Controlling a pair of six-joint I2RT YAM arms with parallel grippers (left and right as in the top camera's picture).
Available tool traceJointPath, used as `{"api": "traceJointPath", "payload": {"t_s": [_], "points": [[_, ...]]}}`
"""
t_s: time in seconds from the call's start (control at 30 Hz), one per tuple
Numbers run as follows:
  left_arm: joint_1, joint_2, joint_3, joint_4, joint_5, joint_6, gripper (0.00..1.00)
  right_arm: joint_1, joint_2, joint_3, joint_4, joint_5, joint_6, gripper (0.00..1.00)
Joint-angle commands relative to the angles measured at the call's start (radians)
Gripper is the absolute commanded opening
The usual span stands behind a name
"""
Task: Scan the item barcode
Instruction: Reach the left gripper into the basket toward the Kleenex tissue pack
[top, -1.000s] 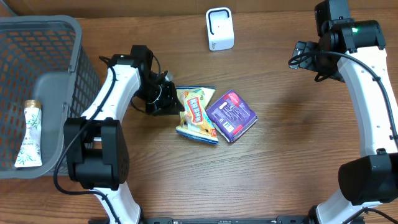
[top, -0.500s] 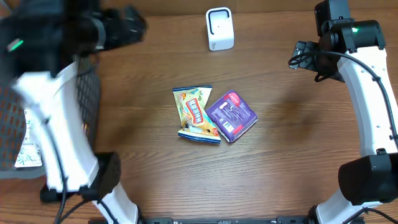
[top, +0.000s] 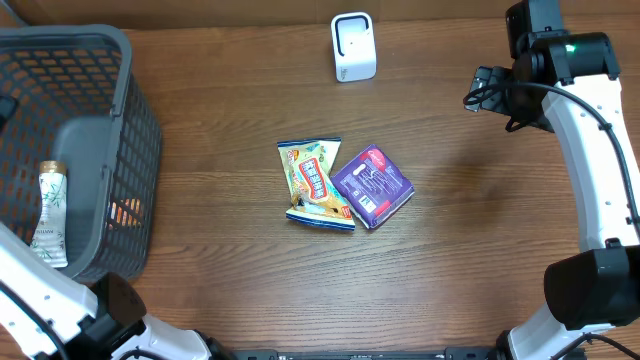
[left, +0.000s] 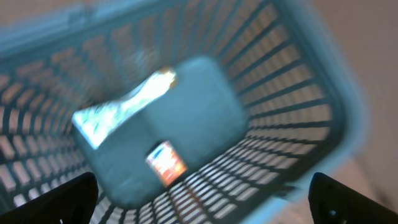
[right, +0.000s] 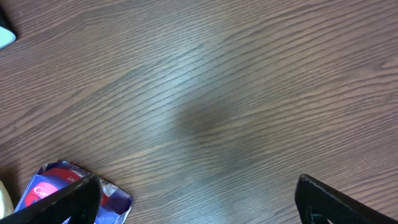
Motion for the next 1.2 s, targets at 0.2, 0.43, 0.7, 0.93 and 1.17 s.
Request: {"api": "traceJointPath", "payload": {"t_s": [0.2, 0.43, 0.7, 0.93, 1.17], "points": [[0.003, 0.007, -0.591, 0.249, -0.101, -0.027, 1.00, -0.002, -0.003, 0.008, 0.005, 0.010, 0.005, 1.00], [-0.011, 0.007, -0.826, 0.358, -0.006, -0.142, 1.00, -0.002, -0.003, 0.008, 0.005, 0.010, 0.005, 1.00], [-0.034, 0.007, -1.138, 0.608, 0.023, -0.328, 0.98, -0.002, -0.003, 0.008, 0.005, 0.010, 0.005, 1.00], [-0.034, 0.007, -1.300, 0.811, 0.072, -0.342, 0.93, -0.002, -0.003, 0.008, 0.005, 0.010, 0.005, 1.00], [-0.031, 0.006, -1.322, 0.844, 0.011, -0.337, 0.43, -0.002, -0.003, 0.008, 0.005, 0.010, 0.005, 1.00]]}}
